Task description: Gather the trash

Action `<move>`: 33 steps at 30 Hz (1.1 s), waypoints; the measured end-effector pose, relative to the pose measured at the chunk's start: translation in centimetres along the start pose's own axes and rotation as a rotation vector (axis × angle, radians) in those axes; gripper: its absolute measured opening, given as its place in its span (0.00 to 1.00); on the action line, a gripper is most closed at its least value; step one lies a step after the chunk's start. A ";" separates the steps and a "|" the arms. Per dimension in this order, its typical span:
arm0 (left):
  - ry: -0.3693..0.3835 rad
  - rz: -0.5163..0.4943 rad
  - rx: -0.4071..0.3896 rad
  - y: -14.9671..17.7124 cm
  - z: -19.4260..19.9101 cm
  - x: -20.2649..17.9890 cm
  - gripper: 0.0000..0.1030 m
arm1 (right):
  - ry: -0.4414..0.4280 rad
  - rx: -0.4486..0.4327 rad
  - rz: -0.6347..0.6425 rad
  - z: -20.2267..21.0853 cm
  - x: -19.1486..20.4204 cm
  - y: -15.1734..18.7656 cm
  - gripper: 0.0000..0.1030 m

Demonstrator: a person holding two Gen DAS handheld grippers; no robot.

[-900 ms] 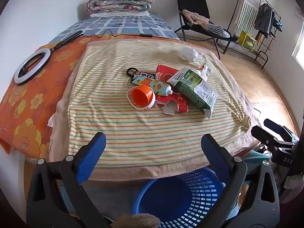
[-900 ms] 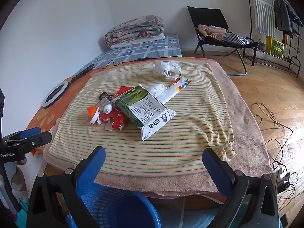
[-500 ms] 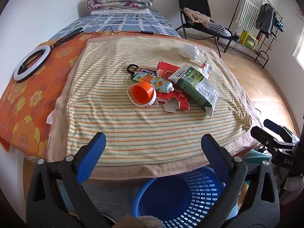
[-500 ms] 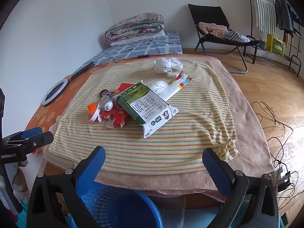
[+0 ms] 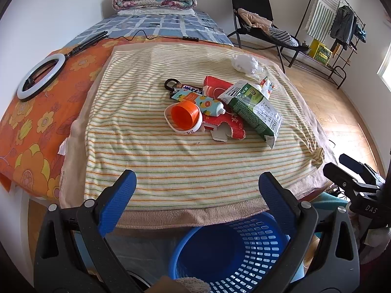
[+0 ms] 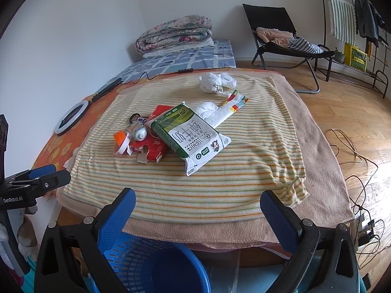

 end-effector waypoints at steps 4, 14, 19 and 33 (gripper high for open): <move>0.001 -0.001 0.000 -0.1 0.0 0.1 0.99 | 0.001 0.003 0.003 -0.1 0.1 0.0 1.00; 0.003 0.001 0.002 -0.2 0.0 0.1 0.99 | 0.011 0.022 0.002 -0.4 0.0 0.1 1.00; 0.004 0.002 0.004 -0.2 0.0 0.1 0.99 | 0.011 0.028 0.005 -0.5 0.0 0.2 1.00; 0.006 0.004 0.006 -0.2 0.0 0.2 0.99 | 0.015 0.053 0.001 -0.9 -0.1 0.3 1.00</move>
Point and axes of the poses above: each gripper's, at about its wrist camera, not at the fingertips, and z roughly against the way its jaws point, x to its left, y to its underside, the point moved 3 cm from there along -z, roughly the way its jaws point, and after that the axes turned 14 degrees about y, right-handed, at the moved point
